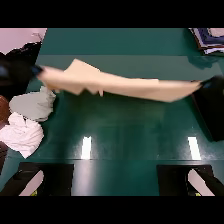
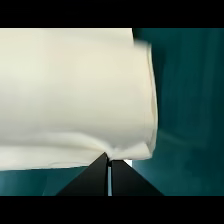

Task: Fold the shirts.

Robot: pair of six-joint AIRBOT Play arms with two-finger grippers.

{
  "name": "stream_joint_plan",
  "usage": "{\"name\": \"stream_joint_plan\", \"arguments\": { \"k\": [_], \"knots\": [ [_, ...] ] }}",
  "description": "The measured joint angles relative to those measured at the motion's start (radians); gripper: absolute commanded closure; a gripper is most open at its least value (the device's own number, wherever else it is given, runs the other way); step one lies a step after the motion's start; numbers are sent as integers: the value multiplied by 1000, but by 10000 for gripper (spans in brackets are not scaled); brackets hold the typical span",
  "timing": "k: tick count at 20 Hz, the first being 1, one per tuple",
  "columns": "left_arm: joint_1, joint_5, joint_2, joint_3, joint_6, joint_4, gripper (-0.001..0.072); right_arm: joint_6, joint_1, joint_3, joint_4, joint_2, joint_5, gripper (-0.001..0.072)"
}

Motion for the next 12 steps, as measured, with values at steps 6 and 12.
{"name": "stream_joint_plan", "arguments": {
  "k": [6, 12],
  "knots": [
    [0, -2, 26, 629, -85, 38, 683, 11, -1, 487, -55, 145, -51, 698],
    [0, 56, 24, 833, -126, 50, 683, 63, -1, 810, -229, 106, 41, 699]
  ]
}}
